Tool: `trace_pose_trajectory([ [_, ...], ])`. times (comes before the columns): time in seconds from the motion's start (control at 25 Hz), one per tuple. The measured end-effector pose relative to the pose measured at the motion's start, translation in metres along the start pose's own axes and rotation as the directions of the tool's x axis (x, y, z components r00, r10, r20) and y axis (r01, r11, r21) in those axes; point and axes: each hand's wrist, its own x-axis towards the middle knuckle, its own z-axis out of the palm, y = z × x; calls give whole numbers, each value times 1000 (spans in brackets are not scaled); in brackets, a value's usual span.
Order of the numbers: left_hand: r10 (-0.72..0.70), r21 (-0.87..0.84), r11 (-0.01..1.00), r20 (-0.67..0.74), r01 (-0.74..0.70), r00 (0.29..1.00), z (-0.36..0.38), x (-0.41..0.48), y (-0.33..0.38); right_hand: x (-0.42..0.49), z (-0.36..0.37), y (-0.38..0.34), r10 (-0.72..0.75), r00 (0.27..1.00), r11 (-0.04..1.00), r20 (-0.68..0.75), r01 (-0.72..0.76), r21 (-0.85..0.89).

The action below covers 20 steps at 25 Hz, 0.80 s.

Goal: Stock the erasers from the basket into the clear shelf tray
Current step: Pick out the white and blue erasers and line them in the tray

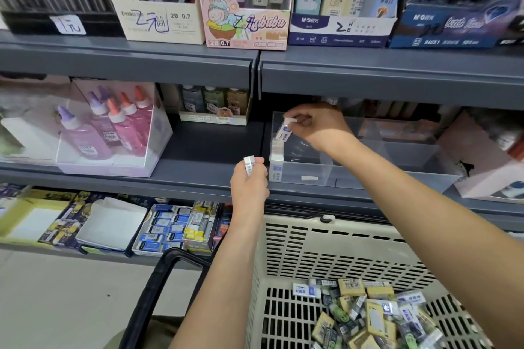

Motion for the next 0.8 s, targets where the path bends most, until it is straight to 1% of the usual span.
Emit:
trace_pose_trajectory([
  [0.12, 14, 24, 1000, -1, -14, 1000, -1, -1, -1, 0, -2, -2, 4, 1000, 1000, 28, -4, 4],
  [0.2, 13, 41, 999, 7, -14, 1000, 0, -1, -1, 1, -3, -3, -2, 1000, 1000, 21, 2, -12],
  [0.44, 7, 54, 999, 13, -8, 1000, -1, 1, -2, -1, -6, 2, -11, 997, 996, -80, 3, -92],
  [0.56, 10, 57, 998, 15, -11, 1000, -1, 2, -3, -2, -3, 6, 4, 999, 986, -50, -13, -166],
  [0.72, 27, 47, 999, 6, -27, 1000, -3, 5, -6, -2, 7, 7, 17, 999, 986, -31, -22, -165],
  [0.8, 80, 105, 991, -21, -78, 997, -2, 10, -4, -2, 9, 9, 28, 1000, 987, -6, -28, -157],
])
